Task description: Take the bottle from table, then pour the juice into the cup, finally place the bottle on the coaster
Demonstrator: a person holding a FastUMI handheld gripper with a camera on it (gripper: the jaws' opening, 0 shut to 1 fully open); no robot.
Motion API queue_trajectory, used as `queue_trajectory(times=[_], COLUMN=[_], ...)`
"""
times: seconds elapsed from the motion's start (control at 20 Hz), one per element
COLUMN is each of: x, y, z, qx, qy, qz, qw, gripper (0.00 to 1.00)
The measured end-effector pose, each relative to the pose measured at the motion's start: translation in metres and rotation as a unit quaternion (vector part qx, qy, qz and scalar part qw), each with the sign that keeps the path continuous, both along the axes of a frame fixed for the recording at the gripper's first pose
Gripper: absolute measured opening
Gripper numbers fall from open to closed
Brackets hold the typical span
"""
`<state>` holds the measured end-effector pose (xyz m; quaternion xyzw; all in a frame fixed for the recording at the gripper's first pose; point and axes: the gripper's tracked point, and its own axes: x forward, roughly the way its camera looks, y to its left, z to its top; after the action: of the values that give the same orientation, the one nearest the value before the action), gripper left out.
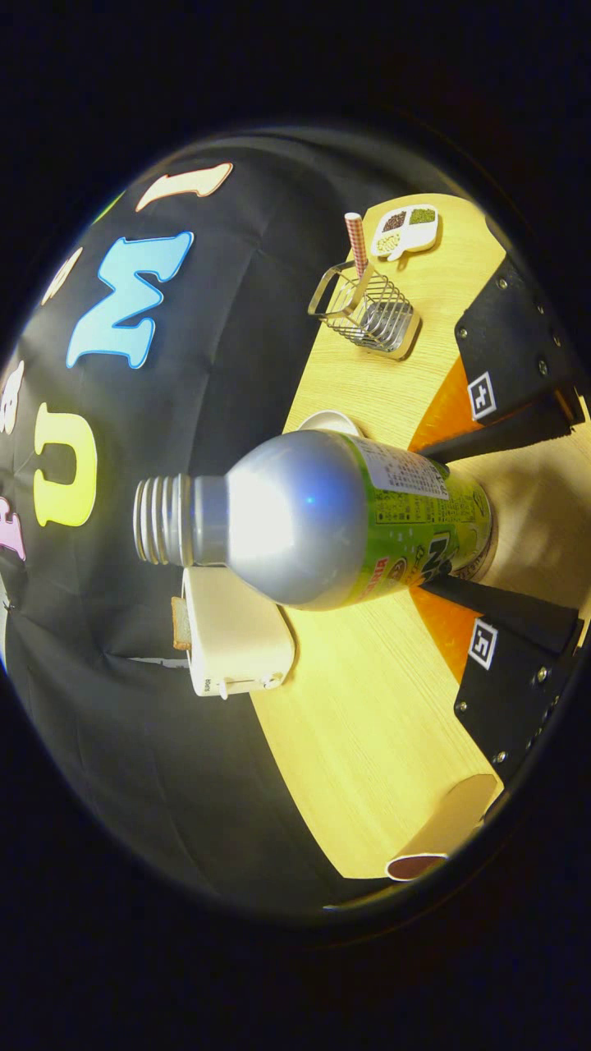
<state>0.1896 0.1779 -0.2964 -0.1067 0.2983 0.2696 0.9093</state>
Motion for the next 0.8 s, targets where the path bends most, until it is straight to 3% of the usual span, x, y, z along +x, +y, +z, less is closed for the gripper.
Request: queue_trajectory(times=[0.8], x=[0.01], y=[0.01], z=[-0.02], qx=[0.013], qy=[0.004], qz=[-0.006], qw=[1.0], gripper=[0.8])
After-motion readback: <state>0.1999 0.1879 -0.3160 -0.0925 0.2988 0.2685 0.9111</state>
